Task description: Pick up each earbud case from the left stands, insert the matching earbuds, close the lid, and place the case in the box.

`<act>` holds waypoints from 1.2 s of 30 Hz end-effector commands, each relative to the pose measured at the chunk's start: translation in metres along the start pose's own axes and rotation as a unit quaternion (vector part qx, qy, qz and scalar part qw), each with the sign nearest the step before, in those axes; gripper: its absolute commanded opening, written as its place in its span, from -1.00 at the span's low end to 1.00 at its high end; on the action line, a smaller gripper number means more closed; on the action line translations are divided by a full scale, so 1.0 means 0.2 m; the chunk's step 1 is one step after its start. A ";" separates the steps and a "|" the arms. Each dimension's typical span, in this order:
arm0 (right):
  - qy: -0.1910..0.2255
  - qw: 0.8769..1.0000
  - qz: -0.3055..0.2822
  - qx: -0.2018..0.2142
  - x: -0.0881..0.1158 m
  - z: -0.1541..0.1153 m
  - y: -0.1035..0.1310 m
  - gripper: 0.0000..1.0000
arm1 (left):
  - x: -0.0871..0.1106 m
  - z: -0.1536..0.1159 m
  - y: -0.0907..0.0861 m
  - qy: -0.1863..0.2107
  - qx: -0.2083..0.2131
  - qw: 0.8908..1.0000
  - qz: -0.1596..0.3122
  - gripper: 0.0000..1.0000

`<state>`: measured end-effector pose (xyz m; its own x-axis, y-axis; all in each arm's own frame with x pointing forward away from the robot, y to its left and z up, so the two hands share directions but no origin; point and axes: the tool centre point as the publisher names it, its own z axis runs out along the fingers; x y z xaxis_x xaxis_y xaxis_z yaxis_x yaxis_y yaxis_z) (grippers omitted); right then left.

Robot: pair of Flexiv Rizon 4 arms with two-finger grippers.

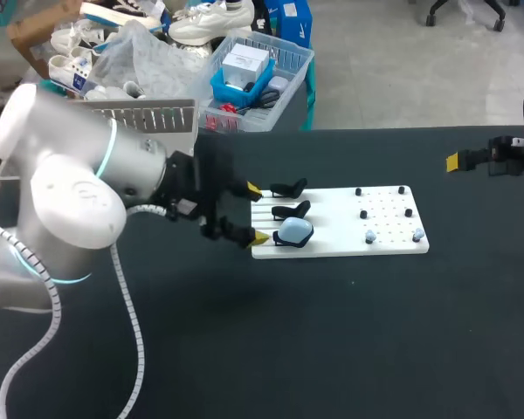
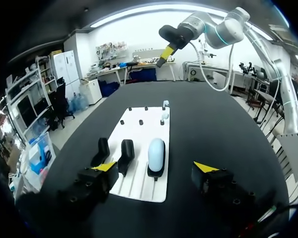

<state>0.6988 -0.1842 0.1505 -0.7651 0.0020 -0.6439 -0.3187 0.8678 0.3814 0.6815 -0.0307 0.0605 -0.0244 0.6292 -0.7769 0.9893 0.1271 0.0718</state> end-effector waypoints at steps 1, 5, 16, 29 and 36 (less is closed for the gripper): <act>0.001 1.000 0.000 -0.002 0.00 0.00 0.00 1.00 | 0.01 0.04 0.02 0.007 0.004 1.000 0.000 1.00; 0.001 1.000 0.000 -0.002 0.00 0.00 0.00 1.00 | 0.03 0.06 0.02 0.015 0.003 1.000 0.003 1.00; 0.001 1.000 0.000 -0.002 0.00 0.00 0.00 1.00 | 0.04 0.11 0.02 0.015 -0.007 1.000 -0.013 1.00; 0.001 1.000 0.000 -0.002 0.00 0.00 0.00 1.00 | 0.04 0.13 0.00 0.017 0.009 0.999 -0.029 0.52; 0.001 1.000 0.000 -0.002 0.00 0.00 0.00 1.00 | 0.03 0.17 -0.01 0.011 0.016 0.999 -0.036 0.54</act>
<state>0.6988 -0.1842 0.1505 -0.7652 0.0020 -0.6438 -0.3186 0.8678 0.3814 0.6806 -0.0484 0.0377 -0.0978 0.6375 -0.7642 0.9884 0.1519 0.0003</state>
